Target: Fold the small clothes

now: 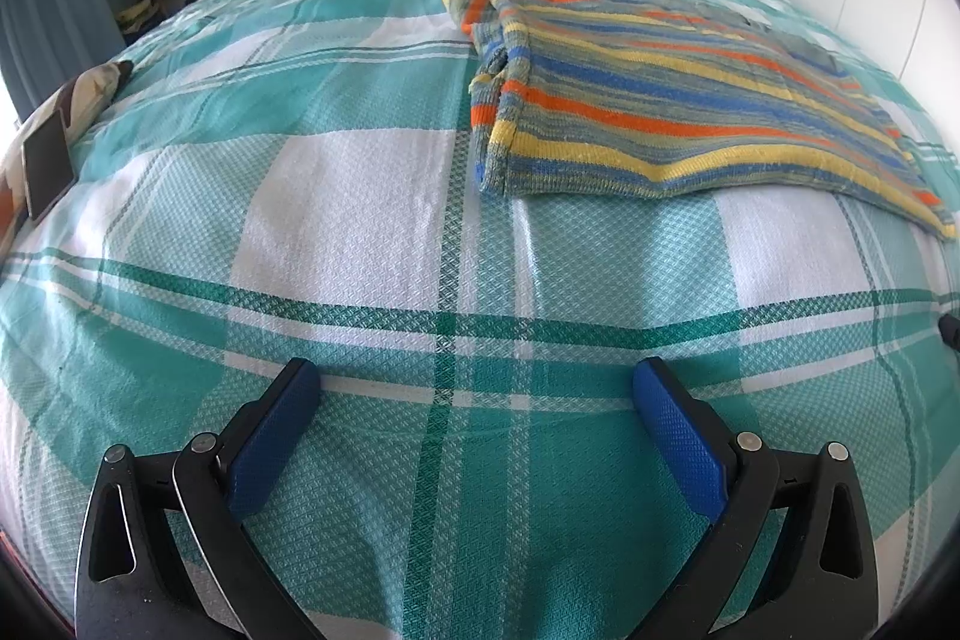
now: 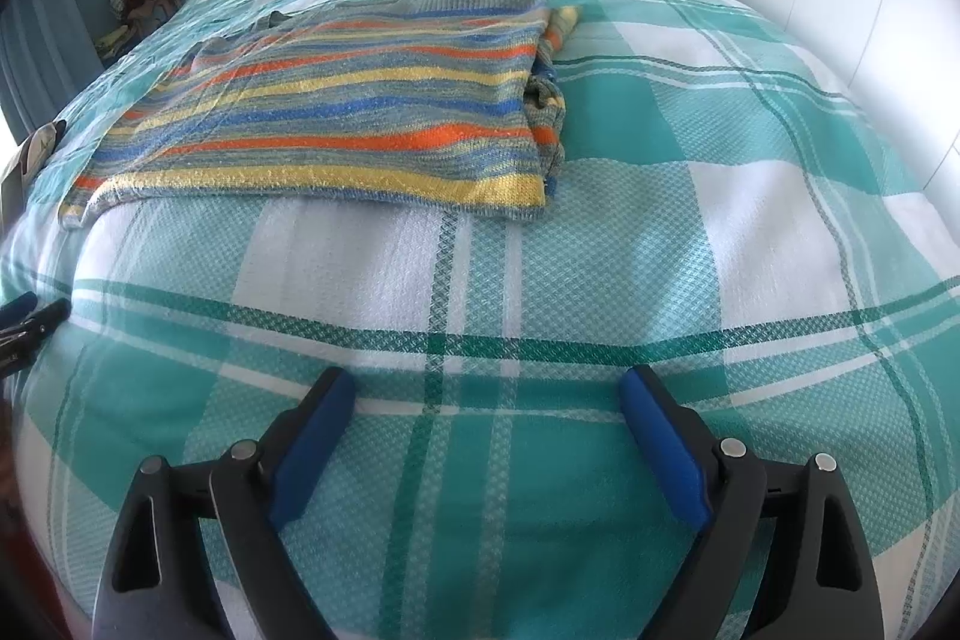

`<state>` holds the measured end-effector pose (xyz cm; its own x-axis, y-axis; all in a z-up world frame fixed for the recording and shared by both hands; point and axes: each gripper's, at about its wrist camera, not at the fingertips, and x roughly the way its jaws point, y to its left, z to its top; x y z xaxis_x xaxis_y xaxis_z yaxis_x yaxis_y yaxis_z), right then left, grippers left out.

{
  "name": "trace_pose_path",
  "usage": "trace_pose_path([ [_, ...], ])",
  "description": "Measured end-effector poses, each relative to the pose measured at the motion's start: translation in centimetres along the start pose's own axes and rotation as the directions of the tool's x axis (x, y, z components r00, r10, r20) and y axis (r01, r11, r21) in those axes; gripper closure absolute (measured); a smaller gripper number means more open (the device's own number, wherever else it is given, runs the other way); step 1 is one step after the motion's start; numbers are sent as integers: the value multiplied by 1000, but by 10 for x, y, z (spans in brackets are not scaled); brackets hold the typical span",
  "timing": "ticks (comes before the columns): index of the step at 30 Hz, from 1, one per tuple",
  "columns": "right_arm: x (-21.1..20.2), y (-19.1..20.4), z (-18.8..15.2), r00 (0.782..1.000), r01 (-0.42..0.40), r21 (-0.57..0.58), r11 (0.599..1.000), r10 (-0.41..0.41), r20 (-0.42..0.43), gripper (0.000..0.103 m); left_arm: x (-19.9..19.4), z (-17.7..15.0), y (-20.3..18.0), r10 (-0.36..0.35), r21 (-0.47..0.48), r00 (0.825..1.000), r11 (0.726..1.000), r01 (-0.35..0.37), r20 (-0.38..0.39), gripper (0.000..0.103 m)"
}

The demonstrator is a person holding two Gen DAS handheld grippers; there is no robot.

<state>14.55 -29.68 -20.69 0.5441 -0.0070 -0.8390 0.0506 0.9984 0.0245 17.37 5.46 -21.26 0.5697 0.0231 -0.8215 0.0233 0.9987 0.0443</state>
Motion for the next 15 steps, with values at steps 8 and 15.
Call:
trace_pose_path([
  [8, -1, 0, -1, 1000, -1, 3, 1000, 1, 2, 12, -1, -1, 0, -3, -2, 1000, 1000, 3, 9, 1],
  [15, -9, -4, 7, 997, -37, 0, 999, 37, -62, 11, -28, -2, -5, 0, 27, 999, 1000, 2, -42, 2],
])
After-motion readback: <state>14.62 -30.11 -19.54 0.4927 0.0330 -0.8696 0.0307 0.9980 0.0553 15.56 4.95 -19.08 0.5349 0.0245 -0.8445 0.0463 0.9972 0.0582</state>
